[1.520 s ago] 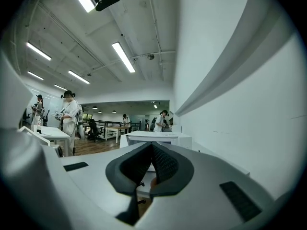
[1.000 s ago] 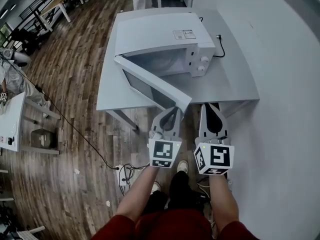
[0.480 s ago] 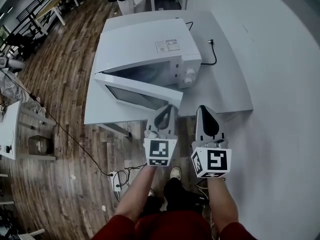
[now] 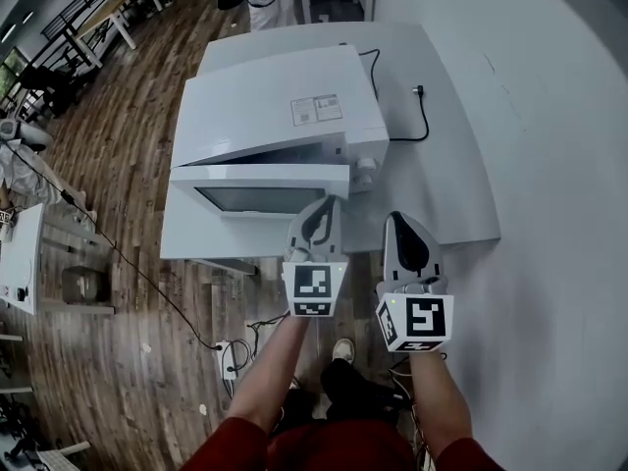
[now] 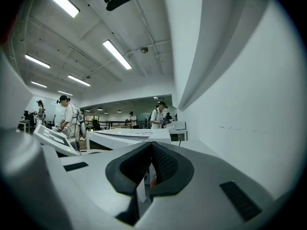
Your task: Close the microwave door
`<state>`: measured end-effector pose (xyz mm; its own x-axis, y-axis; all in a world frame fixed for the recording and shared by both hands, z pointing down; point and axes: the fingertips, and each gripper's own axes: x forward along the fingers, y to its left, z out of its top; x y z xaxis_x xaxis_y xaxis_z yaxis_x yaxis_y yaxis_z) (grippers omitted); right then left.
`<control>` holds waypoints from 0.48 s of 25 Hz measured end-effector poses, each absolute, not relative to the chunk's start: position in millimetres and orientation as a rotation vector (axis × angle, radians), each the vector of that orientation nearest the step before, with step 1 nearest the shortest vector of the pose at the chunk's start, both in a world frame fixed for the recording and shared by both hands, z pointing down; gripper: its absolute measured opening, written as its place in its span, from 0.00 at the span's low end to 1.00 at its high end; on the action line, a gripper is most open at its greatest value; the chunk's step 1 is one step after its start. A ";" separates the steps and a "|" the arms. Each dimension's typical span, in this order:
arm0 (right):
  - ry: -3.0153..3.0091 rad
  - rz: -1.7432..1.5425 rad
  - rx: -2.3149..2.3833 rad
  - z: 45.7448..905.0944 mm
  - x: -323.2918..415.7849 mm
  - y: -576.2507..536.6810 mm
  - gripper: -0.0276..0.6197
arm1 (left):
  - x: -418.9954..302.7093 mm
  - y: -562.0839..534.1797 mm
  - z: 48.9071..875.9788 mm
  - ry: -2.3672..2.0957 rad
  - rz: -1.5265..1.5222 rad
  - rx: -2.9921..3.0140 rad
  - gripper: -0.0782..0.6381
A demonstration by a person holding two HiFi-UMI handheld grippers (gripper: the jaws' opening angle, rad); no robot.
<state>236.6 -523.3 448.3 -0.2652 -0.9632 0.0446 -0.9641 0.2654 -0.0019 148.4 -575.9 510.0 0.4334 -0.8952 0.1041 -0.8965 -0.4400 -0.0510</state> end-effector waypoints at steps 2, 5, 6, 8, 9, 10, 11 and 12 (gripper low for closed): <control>-2.476 0.058 1.873 453.2 240.5 -531.9 0.08 | 150.4 -587.8 512.0 -1.673 0.178 2.633 0.15; -2.485 0.069 1.863 457.2 245.0 -545.3 0.08 | 152.2 -606.5 513.5 -1.697 0.181 2.618 0.15; -2.487 0.072 1.860 457.8 246.0 -549.2 0.08 | 152.6 -612.5 514.0 -1.701 0.184 2.614 0.15; -2.488 0.080 1.860 459.1 248.1 -555.3 0.08 | 152.8 -622.0 515.1 -1.712 0.181 2.608 0.15; -2.488 0.085 1.860 460.0 249.0 -557.7 0.08 | 152.7 -624.3 515.2 -1.721 0.173 2.608 0.15; -2.490 0.090 1.860 461.0 249.7 -560.0 0.08 | 152.5 -625.1 515.1 -1.732 0.162 2.609 0.15; -2.492 0.091 1.860 461.7 250.4 -562.3 0.08 | 152.4 -625.2 514.8 -1.744 0.149 2.607 0.15; -2.492 0.091 1.861 462.3 251.3 -564.6 0.08 | 152.5 -625.3 514.3 -1.754 0.138 2.604 0.15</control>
<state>251.3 -564.6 462.3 -0.2846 -0.9568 0.0591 -0.9586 0.2833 -0.0290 152.5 -625.3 514.3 0.3730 -0.9250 0.0718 -0.9249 -0.3768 -0.0501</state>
